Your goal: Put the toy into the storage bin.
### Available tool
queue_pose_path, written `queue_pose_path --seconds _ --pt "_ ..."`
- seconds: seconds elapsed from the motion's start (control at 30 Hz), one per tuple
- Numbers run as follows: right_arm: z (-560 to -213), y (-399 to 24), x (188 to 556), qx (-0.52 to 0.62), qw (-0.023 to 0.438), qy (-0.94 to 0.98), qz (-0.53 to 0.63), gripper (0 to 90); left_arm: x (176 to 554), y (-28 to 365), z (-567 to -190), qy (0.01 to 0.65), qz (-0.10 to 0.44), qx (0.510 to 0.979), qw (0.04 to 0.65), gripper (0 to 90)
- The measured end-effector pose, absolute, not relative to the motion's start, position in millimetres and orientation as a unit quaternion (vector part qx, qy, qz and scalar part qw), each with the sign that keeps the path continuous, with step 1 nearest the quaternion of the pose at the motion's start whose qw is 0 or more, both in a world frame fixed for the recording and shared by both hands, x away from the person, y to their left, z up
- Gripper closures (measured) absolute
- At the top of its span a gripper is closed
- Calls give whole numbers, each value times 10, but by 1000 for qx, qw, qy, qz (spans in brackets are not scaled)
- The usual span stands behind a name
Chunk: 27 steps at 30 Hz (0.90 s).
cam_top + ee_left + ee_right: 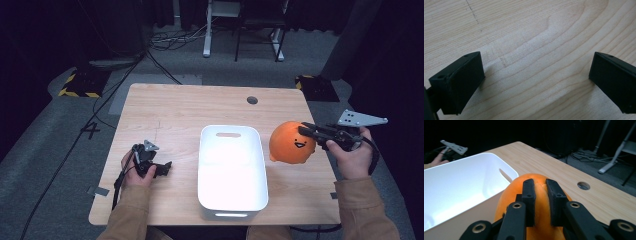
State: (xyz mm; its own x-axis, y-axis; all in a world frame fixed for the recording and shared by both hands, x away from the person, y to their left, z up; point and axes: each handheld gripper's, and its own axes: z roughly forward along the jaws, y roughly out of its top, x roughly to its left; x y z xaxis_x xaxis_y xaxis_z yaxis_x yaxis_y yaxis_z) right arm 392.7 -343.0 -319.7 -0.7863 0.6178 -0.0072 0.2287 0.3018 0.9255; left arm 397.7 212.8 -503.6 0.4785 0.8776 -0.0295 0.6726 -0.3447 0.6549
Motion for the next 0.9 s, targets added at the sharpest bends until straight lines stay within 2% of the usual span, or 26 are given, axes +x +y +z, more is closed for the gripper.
queue_pose_path --seconds 0.5,0.9 --pt "-2915 -3518 3857 237 166 779 556 804 3977 2129 -5035 483 166 803 307 1" --pt "-2698 -3333 3900 199 160 774 579 805 3977 2130 -5034 482 166 804 306 1"
